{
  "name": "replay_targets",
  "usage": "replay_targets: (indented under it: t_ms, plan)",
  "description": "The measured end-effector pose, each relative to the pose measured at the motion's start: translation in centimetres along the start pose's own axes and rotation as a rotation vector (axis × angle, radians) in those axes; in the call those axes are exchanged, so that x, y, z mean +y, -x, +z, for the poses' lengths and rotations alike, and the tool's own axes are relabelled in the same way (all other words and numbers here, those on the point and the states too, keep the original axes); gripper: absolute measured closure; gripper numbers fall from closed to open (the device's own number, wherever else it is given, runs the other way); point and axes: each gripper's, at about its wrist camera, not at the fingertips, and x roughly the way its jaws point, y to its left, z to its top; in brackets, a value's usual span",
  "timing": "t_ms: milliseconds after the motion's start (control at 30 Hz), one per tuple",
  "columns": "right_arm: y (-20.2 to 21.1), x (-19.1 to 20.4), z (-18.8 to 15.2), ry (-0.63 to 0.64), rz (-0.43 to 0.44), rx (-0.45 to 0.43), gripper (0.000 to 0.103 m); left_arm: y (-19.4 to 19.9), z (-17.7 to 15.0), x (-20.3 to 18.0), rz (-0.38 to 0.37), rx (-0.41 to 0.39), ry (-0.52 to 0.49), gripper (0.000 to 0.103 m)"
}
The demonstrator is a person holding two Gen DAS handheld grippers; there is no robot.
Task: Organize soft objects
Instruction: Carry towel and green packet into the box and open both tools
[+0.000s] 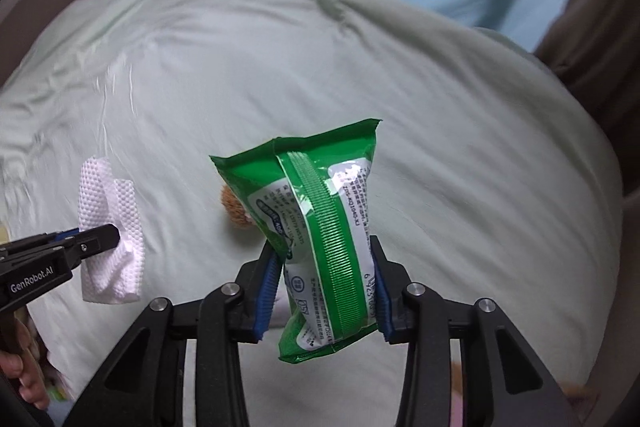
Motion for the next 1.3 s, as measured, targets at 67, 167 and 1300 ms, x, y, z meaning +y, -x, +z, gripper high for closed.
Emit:
replay_targets:
  t_ms: [67, 167, 1300]
  plan:
    - [2.5, -0.1, -0.4, -0.033, -0.022, -0.017, 0.066, 2.0, 0.0, -0.4, -0.017, -0.004, -0.032, 0.090]
    - [6.2, 0.1, -1.1, -0.089, -0.043, -0.046, 0.066, 5.6, -0.6, -0.6, -0.048, -0.023, -0.101, 0.090]
    - [25.8, -22.4, -20.9, -0.562, -0.161, -0.109, 0.066, 10.8, -16.7, -29.1, -0.242, 0.056, -0.469, 0.090]
